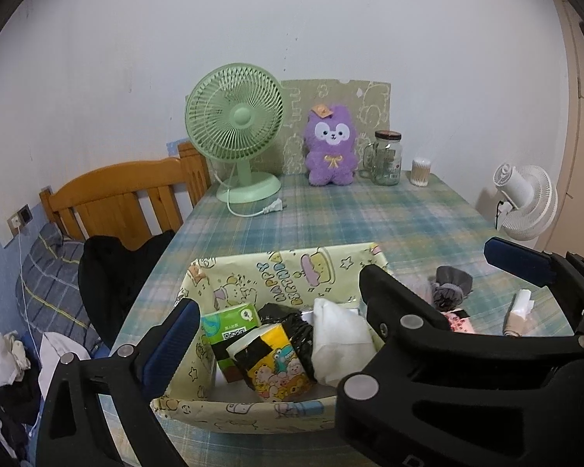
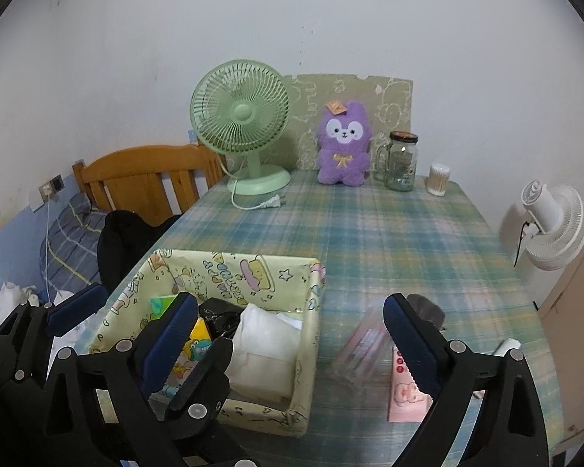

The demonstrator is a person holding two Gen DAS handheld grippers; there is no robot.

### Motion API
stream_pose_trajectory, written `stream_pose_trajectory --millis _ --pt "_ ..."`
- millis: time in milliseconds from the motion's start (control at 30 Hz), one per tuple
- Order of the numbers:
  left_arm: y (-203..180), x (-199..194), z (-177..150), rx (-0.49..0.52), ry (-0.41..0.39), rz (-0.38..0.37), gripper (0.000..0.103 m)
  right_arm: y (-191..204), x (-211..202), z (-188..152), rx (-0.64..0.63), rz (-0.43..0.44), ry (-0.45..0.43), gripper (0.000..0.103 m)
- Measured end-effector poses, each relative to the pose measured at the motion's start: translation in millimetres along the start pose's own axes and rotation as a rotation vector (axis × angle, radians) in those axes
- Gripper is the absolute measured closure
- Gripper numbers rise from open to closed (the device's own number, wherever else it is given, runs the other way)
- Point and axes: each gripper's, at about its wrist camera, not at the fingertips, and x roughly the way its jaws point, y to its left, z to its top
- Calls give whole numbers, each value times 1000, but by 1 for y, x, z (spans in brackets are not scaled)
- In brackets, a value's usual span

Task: Organize soft objects
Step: 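Withdraw both tools from the storage box toward the remaining items on the table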

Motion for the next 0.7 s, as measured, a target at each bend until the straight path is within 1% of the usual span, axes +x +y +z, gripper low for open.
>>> stream_pose_trajectory --millis 333,500,700 --pt "-16 -21 12 7 -51 -13 0 -12 -30 10 -4 -23 -75 2" --pt "-24 -31 17 14 -76 -17 0 -19 -43 14 -7 -19 -101 0" --pt "-36 -38 24 4 -86 -18 0 -31 -56 18 1 -23 -127 0"
